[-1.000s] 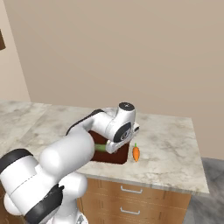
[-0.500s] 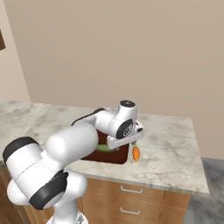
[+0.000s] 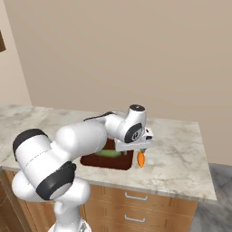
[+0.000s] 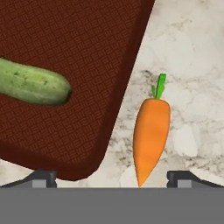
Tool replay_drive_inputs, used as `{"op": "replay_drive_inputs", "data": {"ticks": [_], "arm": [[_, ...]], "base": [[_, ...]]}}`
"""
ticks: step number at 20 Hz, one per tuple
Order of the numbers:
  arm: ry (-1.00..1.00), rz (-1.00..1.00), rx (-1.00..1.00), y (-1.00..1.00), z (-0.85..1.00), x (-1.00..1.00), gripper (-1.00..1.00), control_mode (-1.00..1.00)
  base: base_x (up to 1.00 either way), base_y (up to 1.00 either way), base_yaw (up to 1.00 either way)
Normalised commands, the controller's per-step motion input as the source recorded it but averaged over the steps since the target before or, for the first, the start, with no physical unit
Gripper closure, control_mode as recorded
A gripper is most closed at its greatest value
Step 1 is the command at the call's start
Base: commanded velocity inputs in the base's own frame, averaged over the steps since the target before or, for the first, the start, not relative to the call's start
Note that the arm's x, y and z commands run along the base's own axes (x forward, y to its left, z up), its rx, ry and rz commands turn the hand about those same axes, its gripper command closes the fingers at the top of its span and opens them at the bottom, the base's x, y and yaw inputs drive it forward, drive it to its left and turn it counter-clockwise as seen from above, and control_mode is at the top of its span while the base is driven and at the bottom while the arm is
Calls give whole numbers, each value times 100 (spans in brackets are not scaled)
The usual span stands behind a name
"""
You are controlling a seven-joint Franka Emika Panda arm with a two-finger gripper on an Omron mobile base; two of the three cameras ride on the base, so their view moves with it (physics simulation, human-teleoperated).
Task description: Place the two vegetables and bowl onto the tray for setting up a vegetable dip station.
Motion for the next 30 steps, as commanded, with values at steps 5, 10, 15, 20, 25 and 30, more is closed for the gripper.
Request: {"op": "replay_drive_inputs", "data": {"ticks": [5, 10, 15, 20, 25, 30], "arm": [[0, -19, 0, -16, -16, 11, -100, -100], [0, -17, 0, -10, -17, 7, -100, -100], [0, -15, 0, -6, -18, 9, -100, -100], [1, -12, 0, -5, -18, 10, -100, -100], [1, -5, 0, -11, -16, 13, -100, -100], [0, 0, 0, -14, -11, 10, -100, -100]], "base": [[0, 0, 0], [0, 0, 0], [0, 0, 0], [0, 0, 0], [0, 0, 0], [0, 0, 0]]}}
